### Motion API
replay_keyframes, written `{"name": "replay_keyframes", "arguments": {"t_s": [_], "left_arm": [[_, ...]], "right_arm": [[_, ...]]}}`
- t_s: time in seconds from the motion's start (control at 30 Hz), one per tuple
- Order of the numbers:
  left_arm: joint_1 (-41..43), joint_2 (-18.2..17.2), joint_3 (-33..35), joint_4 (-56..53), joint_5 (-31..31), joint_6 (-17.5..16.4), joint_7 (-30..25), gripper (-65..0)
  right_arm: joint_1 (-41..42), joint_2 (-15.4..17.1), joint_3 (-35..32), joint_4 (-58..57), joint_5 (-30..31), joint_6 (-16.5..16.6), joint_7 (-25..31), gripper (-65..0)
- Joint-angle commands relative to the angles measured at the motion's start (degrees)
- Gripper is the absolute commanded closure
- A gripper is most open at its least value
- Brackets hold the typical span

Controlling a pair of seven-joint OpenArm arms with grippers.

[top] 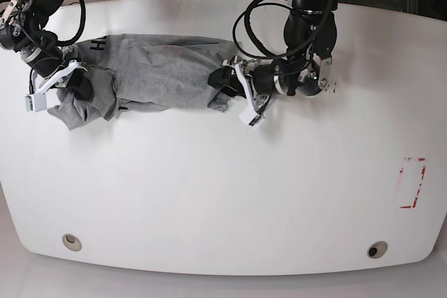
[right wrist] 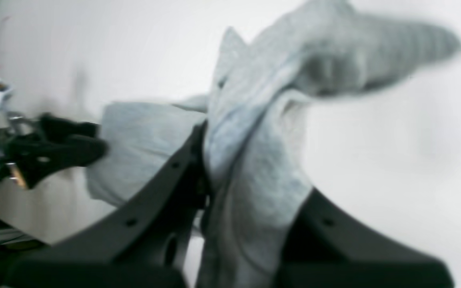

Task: Fold the T-shirt properly
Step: 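Fold the grey shirt in half with both grippers, bringing ends together, then release the folded shirt and move both grippers apart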

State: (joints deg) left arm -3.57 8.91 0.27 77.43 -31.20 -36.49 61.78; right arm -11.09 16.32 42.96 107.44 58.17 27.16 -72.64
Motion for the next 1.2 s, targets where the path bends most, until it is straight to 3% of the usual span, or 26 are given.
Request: {"name": "replay_keyframes", "arguments": {"t_s": [0.0, 0.3, 0.63, 0.97, 1.07, 1.17], "left_arm": [[-0.95, 0.09, 0.91, 0.68, -0.49, -0.04, -0.37, -26.1], [-3.68, 0.09, 1.70, -5.82, -0.67, -0.04, -0.46, -26.1], [-5.00, 0.09, 1.62, -6.53, -0.67, -0.04, -1.60, -26.1], [-5.26, 0.09, 1.53, -6.62, -0.67, -0.04, -1.60, -26.1], [-5.26, 0.09, 1.44, -6.70, -0.84, -0.04, -1.60, -26.1], [-5.35, 0.09, 1.44, -6.44, -0.84, -0.04, -1.60, -26.1]], "right_arm": [[0.32, 1.05, -2.83, 1.71, 2.27, 0.23, 1.30, 0.0], [0.59, -4.23, -11.44, 1.62, 1.92, 0.23, 1.56, 0.0], [2.52, -9.42, -19.97, 1.44, -7.23, 0.40, 3.32, 0.0], [4.37, -11.09, -24.63, -1.02, -10.04, 0.32, 4.99, -14.1], [4.63, -11.09, -24.63, -1.02, -10.13, 0.14, 4.99, -22.8], [5.25, -11.00, -24.81, -0.67, -10.13, 0.14, 4.99, -36.9]]}}
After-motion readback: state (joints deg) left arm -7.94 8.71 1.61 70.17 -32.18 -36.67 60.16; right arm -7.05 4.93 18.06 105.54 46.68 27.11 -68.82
